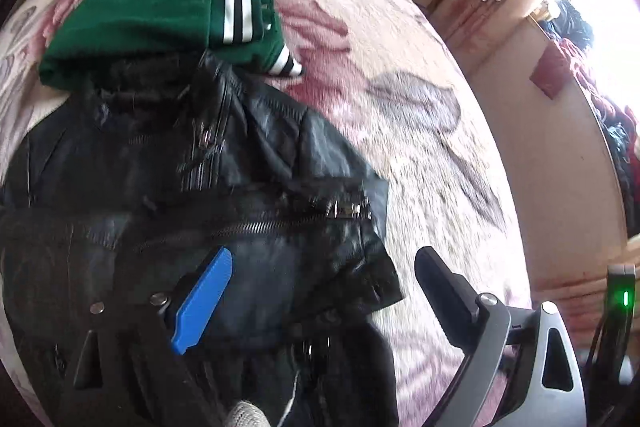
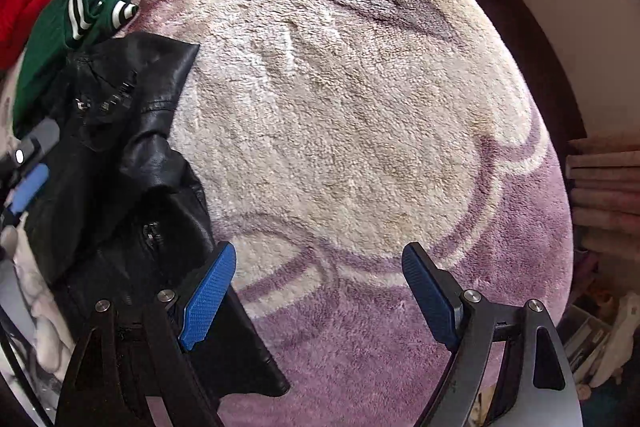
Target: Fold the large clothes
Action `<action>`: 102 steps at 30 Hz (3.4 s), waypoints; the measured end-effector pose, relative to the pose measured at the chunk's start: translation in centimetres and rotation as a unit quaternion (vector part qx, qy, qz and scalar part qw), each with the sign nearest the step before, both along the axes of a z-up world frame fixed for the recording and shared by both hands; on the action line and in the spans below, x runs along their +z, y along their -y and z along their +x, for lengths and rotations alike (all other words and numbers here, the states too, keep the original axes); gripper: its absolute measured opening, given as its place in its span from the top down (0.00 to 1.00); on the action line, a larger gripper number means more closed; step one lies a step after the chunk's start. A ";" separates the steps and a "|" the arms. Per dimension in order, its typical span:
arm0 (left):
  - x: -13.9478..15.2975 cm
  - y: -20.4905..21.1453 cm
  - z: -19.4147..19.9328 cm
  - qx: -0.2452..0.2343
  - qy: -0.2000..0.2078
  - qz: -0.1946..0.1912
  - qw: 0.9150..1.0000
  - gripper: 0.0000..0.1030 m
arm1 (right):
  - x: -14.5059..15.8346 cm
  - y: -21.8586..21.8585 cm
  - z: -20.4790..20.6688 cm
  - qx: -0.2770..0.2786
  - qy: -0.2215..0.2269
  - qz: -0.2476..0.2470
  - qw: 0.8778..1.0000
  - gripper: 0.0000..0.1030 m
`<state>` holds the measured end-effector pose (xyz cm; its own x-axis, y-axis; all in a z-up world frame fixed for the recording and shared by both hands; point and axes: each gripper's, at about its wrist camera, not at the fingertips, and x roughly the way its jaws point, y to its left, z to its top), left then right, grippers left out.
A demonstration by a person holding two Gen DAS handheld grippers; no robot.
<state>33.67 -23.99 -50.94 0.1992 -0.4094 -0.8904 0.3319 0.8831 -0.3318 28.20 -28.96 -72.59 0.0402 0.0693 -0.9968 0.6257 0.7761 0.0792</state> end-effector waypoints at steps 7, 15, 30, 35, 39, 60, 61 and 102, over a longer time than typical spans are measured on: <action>0.2 -13.5 -1.5 0.100 -0.030 0.121 0.987 0.09 | 3.8 -1.1 5.9 0.016 0.092 0.097 0.991 0.16; -6.3 -28.6 3.5 0.278 -0.076 0.227 0.930 0.07 | -1.4 -7.1 15.0 0.086 0.089 0.192 0.974 0.65; -3.6 -30.1 1.1 0.280 -0.063 0.215 0.933 0.00 | -2.4 -12.6 16.8 0.164 0.018 0.055 0.985 0.97; -2.4 -28.0 0.8 0.241 -0.027 0.264 0.933 0.00 | 1.1 -13.6 16.4 0.177 0.043 0.041 0.982 0.90; -5.4 -28.5 3.0 0.247 -0.042 0.279 0.927 0.00 | 0.2 -14.6 17.4 0.211 0.044 0.039 0.976 0.90; -7.4 -28.5 -2.1 0.215 -0.091 0.218 0.948 0.00 | -6.7 -21.2 17.1 0.193 -0.063 -0.034 0.979 0.95; -7.5 -28.7 -2.4 0.218 -0.092 0.211 0.948 0.00 | -7.2 -21.5 17.0 0.193 -0.063 -0.039 0.978 0.95; -2.4 4.2 -22.6 0.117 -0.068 0.358 0.924 0.00 | -8.2 -2.4 -1.4 0.193 -0.019 0.191 0.962 0.55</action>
